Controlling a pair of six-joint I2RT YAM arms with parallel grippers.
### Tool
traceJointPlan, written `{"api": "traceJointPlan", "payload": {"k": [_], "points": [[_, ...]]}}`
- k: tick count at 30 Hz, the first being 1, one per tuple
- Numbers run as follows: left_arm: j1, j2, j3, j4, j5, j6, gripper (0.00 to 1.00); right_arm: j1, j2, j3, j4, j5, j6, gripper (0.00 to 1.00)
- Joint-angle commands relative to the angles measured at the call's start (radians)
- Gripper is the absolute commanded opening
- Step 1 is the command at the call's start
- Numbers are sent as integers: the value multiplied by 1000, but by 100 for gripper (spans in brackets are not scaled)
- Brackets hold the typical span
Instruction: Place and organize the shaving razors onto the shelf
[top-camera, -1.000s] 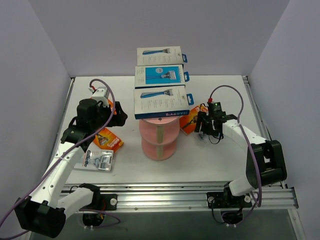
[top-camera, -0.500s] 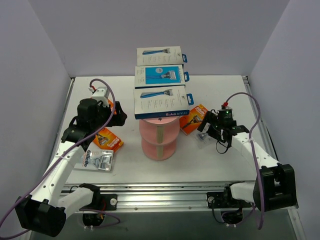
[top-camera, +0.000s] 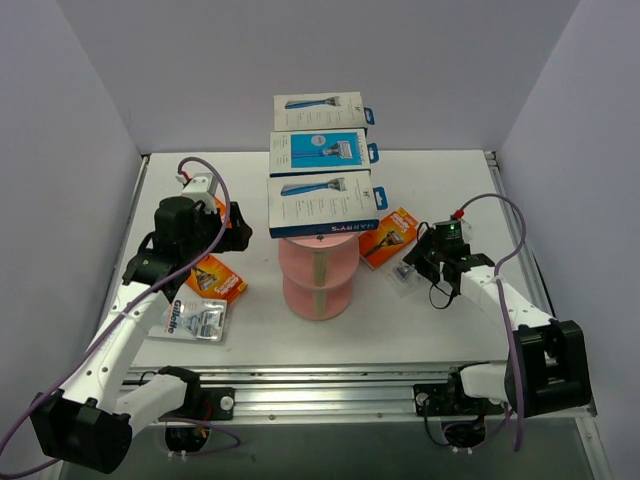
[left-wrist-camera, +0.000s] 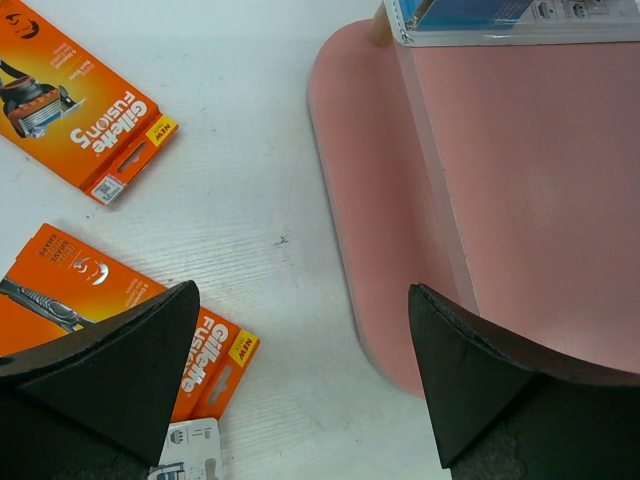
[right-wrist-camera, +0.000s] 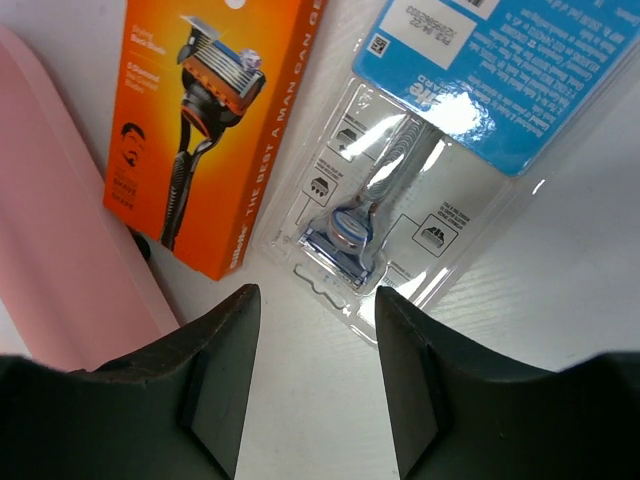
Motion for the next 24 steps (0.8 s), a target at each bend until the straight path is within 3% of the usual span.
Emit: {"api": "traceJointPlan", "payload": {"k": [1, 10, 24], "points": [[2, -24, 40, -1, 33, -6, 94, 23, 30, 42, -23, 94, 59, 45], [-18, -41, 30, 8, 56, -15, 94, 43, 67, 50, -69, 188, 86, 46], [-42, -38, 33, 3, 55, -6, 94, 43, 263, 134, -6, 213, 95, 41]]}}
